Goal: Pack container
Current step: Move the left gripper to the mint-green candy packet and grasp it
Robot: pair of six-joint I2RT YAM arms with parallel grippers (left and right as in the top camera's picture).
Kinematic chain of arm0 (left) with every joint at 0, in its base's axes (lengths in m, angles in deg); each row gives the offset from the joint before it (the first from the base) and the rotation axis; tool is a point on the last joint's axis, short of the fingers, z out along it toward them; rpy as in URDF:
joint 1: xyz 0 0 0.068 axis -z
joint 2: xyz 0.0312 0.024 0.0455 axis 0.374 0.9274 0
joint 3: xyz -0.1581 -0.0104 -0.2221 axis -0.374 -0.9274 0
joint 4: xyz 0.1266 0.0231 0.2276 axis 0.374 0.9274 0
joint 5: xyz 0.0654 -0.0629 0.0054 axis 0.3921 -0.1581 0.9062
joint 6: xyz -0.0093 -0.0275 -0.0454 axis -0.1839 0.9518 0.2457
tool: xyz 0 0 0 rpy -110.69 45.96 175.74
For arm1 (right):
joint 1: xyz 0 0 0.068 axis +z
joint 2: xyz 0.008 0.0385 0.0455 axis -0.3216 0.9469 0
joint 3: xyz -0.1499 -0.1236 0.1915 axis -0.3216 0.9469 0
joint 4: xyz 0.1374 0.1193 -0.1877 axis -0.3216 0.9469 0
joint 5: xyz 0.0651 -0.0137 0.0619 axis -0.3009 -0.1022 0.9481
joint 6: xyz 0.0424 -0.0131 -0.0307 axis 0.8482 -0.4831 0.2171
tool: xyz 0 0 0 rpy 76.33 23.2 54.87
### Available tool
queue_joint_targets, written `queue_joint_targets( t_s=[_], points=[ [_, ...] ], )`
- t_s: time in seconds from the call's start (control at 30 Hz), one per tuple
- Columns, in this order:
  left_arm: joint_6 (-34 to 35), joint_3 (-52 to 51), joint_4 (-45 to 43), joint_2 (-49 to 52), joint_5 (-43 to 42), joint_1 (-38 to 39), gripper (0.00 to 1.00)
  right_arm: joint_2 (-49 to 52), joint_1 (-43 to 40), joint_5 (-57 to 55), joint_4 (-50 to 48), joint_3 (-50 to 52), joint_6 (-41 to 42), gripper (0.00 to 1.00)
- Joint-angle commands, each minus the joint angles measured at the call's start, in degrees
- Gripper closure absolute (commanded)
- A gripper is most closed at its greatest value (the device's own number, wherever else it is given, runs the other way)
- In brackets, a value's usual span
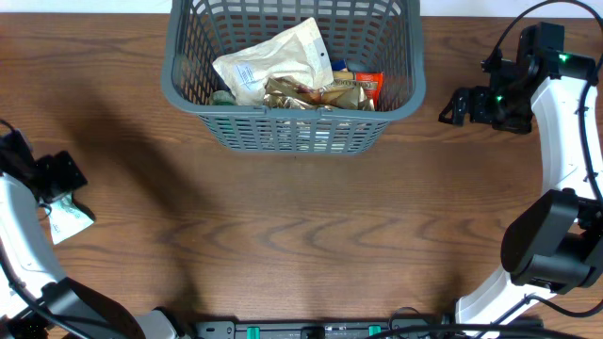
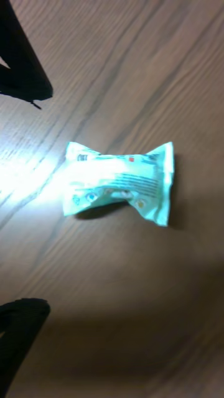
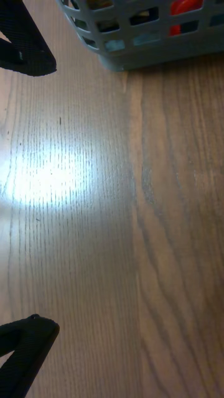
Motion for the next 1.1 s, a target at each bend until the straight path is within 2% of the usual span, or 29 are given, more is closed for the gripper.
queue_joint_targets(
  t_s=[0.0, 0.37, 0.77, 1.0, 1.07],
  points=[
    [-2.3, -3.2, -2.6, 0.0, -1.2, -2.1, 0.02, -1.3, 0.4, -0.2, -0.2, 0.1, -0.7, 0.01],
    [-2.8, -9.9, -12.2, 1.3, -4.1, -7.3, 0.02, -1.3, 0.4, -0.1, -0.6, 0.1, 0.3, 0.01],
    [-4.2, -9.9, -19.0, 14.9, -4.1, -7.5, 0.02, -1.3, 0.4, -0.1, -0.7, 0.1, 0.3, 0.01],
    [-6.1, -9.9, -23.2, 18.7, -4.1, -7.5, 0.00, -1.3, 0.4, -0.1, -0.6, 0.1, 1.8, 0.01],
    [-6.6, -9.9, -24.3, 18.8, -4.1, -7.5, 0.06, -1.3, 0.4, -0.2, -0.7, 0.1, 1.8, 0.01]
  ],
)
